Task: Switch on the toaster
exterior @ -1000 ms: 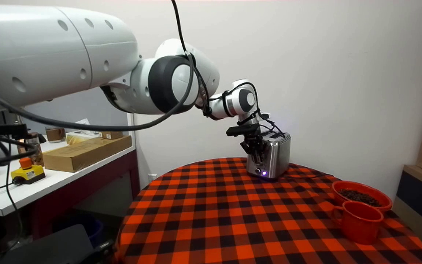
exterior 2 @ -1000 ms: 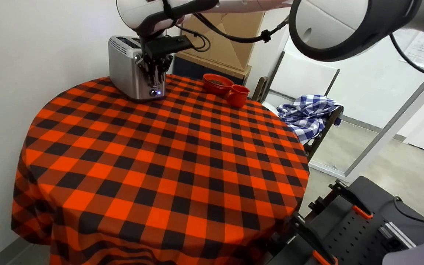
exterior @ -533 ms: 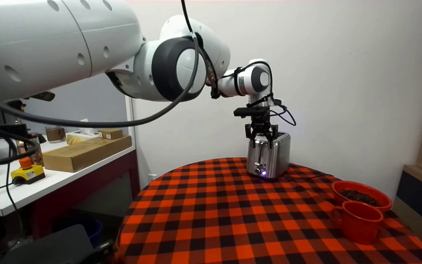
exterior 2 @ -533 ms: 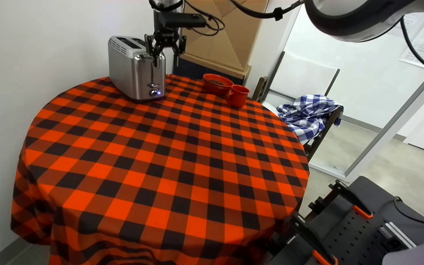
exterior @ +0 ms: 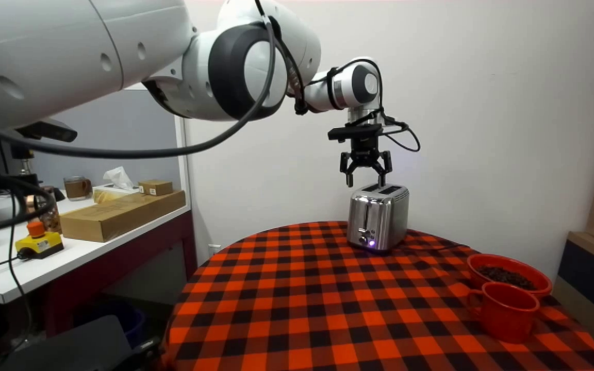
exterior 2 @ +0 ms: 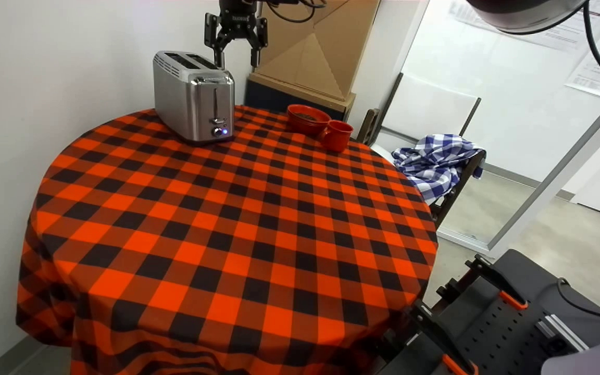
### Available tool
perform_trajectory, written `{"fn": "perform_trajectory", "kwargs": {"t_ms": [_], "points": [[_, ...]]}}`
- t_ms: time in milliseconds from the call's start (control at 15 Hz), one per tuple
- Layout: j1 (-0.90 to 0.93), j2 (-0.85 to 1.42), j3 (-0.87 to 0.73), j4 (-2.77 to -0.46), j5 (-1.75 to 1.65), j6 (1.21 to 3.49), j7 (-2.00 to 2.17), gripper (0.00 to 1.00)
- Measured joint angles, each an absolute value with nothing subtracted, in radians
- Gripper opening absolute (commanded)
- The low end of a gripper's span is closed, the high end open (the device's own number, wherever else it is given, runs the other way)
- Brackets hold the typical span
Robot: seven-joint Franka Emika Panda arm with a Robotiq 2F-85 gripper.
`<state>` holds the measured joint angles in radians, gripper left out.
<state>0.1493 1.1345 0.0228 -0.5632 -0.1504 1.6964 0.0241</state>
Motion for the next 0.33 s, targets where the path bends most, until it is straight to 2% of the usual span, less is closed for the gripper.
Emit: {"fn": "perform_trajectory", "kwargs": {"t_ms": [333], "points": [[0.151, 1.094, 0.024, -0.565, -0.153, 1.699, -0.071, 1.0]]}}
